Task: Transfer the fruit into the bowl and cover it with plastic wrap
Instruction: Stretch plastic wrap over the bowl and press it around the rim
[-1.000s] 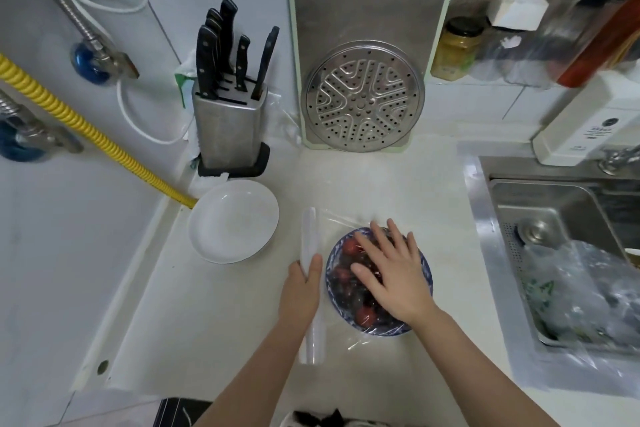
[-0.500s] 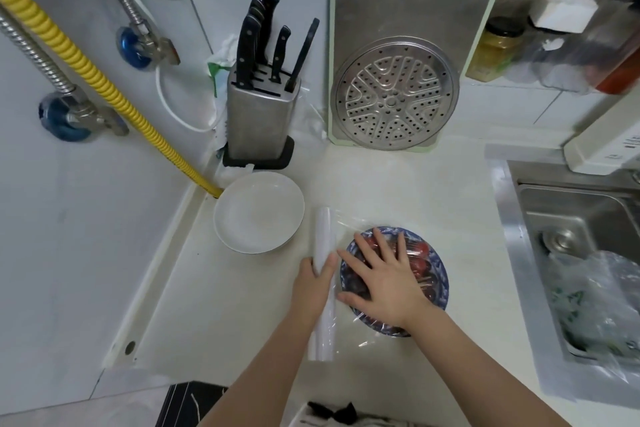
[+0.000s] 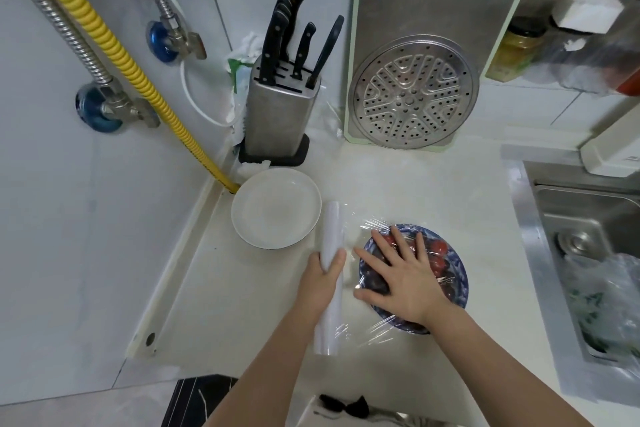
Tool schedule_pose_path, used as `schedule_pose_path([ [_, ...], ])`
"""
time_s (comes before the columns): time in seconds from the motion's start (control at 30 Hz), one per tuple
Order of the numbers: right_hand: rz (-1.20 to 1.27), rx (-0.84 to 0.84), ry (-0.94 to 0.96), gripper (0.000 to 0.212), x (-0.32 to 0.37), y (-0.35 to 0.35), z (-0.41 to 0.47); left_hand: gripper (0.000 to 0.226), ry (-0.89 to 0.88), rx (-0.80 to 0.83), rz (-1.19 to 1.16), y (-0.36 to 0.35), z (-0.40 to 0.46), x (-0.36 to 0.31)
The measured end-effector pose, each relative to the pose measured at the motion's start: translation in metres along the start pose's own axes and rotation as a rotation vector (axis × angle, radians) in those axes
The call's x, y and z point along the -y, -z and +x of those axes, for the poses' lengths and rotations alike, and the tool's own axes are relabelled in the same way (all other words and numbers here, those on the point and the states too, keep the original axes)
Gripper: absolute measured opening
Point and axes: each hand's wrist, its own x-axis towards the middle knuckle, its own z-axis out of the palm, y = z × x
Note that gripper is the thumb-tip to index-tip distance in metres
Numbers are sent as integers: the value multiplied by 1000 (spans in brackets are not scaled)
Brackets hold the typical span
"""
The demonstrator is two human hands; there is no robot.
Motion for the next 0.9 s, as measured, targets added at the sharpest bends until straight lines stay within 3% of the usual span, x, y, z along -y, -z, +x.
schedule_pose_path([
  [0.57,-10,11,-4,79,0,1,-1,27,-41,9,100,35,-6,11],
  [0.9,-26,40,-26,83,2,4,-3,28,-120,-48,-146,73,-22,-4],
])
